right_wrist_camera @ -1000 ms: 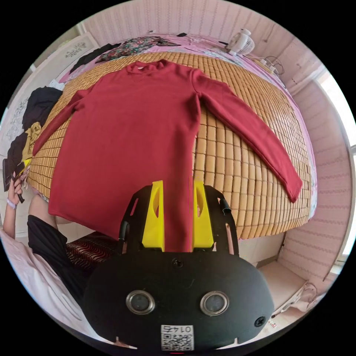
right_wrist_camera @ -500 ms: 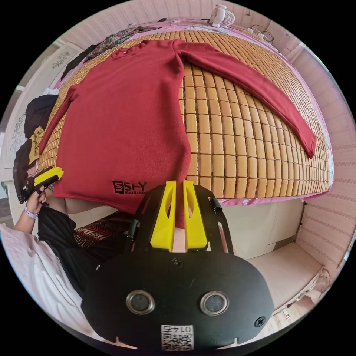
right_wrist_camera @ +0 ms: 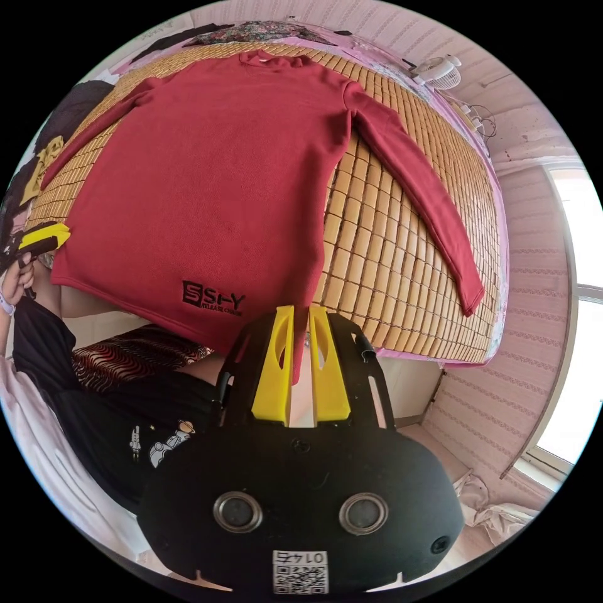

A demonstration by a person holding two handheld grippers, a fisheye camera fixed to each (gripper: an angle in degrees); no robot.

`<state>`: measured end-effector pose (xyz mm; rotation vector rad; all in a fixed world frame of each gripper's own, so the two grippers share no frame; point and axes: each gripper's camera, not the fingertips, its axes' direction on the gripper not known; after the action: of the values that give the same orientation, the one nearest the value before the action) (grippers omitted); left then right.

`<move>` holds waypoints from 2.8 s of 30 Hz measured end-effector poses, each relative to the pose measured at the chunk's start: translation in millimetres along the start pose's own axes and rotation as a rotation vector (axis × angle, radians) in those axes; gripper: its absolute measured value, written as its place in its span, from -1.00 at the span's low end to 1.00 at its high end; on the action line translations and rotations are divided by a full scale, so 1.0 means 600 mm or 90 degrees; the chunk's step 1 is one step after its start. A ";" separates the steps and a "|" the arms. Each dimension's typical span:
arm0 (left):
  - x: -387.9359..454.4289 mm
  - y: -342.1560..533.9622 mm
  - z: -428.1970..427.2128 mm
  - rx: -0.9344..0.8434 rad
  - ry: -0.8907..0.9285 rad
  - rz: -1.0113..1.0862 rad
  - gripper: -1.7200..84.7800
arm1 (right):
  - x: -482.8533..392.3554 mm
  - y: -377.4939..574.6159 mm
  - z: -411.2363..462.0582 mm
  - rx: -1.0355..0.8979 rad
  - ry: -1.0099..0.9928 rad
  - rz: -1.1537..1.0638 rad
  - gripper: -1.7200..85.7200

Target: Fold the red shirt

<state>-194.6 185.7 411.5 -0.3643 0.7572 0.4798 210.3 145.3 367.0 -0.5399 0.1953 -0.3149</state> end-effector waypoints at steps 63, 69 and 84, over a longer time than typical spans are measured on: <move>0.110 -0.241 0.075 0.047 -0.051 0.113 -0.83 | 0.076 0.054 -0.031 0.308 -0.044 -0.004 -0.68; 0.028 -0.353 0.074 0.085 -0.165 0.049 -0.82 | 0.067 -0.042 0.065 0.162 -0.006 -0.043 -0.82; -0.066 -0.519 0.169 -0.003 -0.208 -0.036 -0.86 | 0.054 0.020 0.014 0.136 -0.160 -0.069 -0.87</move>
<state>4.6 -36.1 553.0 -0.3016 0.4281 0.4734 245.5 148.0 364.6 -0.3743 -0.1109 -0.3656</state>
